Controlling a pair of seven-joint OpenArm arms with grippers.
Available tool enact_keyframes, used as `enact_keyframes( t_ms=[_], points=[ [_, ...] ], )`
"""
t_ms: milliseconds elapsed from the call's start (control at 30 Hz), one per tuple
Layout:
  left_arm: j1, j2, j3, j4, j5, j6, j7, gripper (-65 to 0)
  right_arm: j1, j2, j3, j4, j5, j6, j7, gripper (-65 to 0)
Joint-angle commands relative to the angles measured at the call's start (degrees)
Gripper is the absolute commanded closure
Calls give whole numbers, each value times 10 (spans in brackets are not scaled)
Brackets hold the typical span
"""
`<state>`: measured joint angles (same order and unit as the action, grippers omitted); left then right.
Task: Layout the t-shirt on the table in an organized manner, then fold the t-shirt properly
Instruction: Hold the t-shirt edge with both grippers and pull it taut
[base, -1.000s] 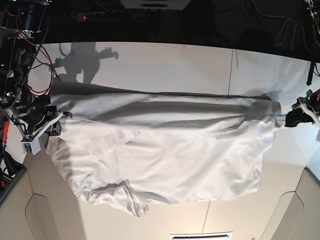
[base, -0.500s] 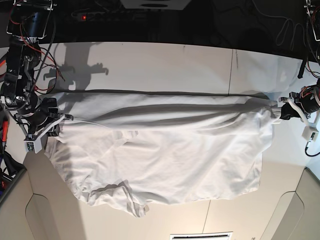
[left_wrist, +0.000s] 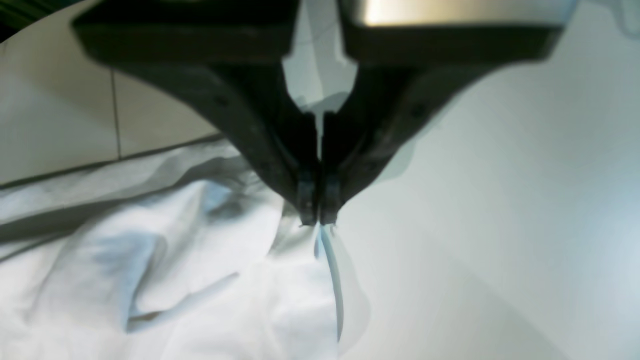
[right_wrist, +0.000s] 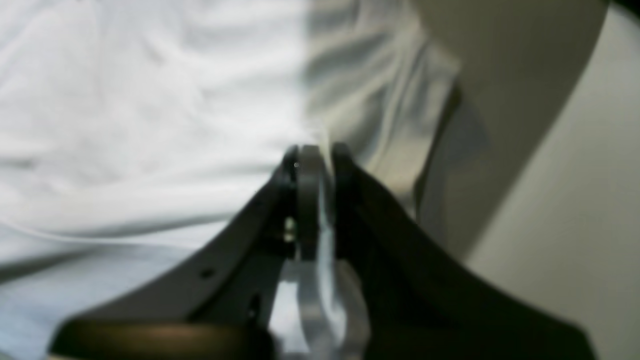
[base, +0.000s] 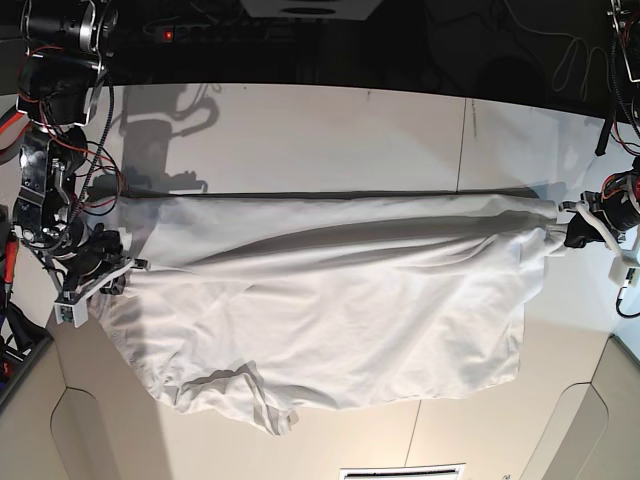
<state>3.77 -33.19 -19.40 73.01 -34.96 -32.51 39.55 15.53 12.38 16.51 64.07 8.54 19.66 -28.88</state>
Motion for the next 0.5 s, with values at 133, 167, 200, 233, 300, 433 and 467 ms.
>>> enact_keyframes(
  t_ms=[133,167,200,233,300,433,467],
  points=[
    [-13,-16,-4,8,1,9,-21,-279,11,10,2,-8,8,-6,17,-107],
    [-17,-16,-4,8,1,18,-21,-281,12,11,2,-5,16,-5,17,-181],
    [-22,-16,-5,8,1,28,-21,-281,12,11,2,1,25,-5,17,-228],
    [-29,-16,-5,8,1,35,-21,-281,11,12,2,9,31,-4,17,-246],
    [-43,-18,-5,8,1,38,-21,-281,11,12,2,30,35,-4,16,-246],
    [-73,-19,-5,9,0,38,-21,-281,11,12,2,89,43,-4,-16,-244],
    [-79,-19,-5,9,-2,31,-20,-279,11,12,2,107,48,-4,-28,-244]
  ],
)
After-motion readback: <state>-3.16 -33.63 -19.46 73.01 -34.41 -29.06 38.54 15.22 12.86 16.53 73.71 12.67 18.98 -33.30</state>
